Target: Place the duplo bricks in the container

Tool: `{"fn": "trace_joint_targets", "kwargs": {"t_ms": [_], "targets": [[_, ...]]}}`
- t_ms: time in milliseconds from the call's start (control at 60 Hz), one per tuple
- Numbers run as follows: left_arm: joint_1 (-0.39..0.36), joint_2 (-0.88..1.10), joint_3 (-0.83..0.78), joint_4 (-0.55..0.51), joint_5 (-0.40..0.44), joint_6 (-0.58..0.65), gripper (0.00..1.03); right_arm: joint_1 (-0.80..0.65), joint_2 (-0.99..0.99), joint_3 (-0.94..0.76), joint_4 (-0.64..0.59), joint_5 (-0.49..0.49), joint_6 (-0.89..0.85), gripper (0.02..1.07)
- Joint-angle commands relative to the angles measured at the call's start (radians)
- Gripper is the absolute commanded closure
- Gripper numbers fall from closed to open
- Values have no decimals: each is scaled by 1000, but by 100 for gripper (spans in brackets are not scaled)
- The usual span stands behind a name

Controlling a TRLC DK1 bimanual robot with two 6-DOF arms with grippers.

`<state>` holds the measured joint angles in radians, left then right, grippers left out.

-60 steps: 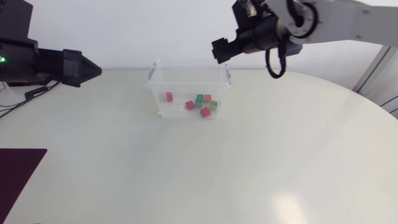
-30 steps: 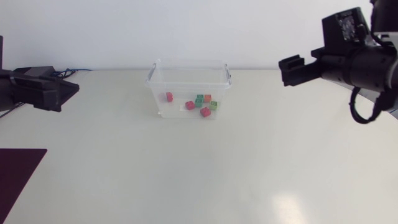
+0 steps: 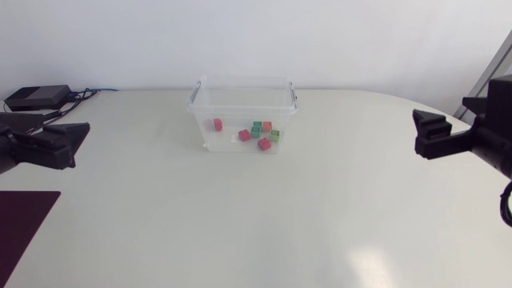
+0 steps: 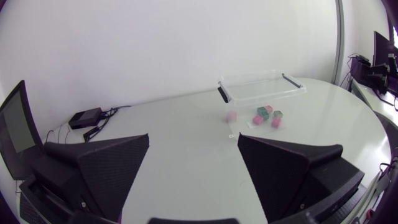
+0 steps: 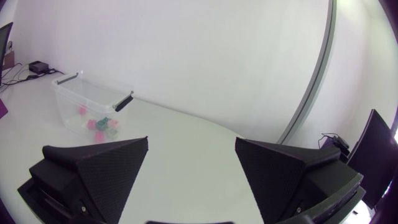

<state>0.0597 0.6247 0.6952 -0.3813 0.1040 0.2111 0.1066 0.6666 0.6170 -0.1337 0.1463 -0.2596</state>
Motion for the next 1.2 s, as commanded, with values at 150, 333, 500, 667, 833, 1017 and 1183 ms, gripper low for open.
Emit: {"fn": "trace_joint_targets", "kwargs": {"t_ms": [150,333,500,667,833,1017,1183], "targets": [[28,-103,-161,117,-7,47,3,-41,-140,-146,46,1,-47,6],[17,-192,-257,176,-24,20,3,-50,-231,-222,57,-15,-10,7],[2,-276,-342,216,-40,-25,3,-61,-315,-298,72,-41,42,7],[-14,-366,-433,259,-56,-73,3,-73,-406,-381,88,-68,99,7],[-30,-457,-526,302,-73,-122,3,-85,-498,-464,104,-96,155,7],[-47,-551,-621,346,-90,-172,3,-97,-592,-550,121,-124,214,7],[-60,-625,-695,381,-104,-211,3,-107,-667,-617,134,-146,260,7]]}}
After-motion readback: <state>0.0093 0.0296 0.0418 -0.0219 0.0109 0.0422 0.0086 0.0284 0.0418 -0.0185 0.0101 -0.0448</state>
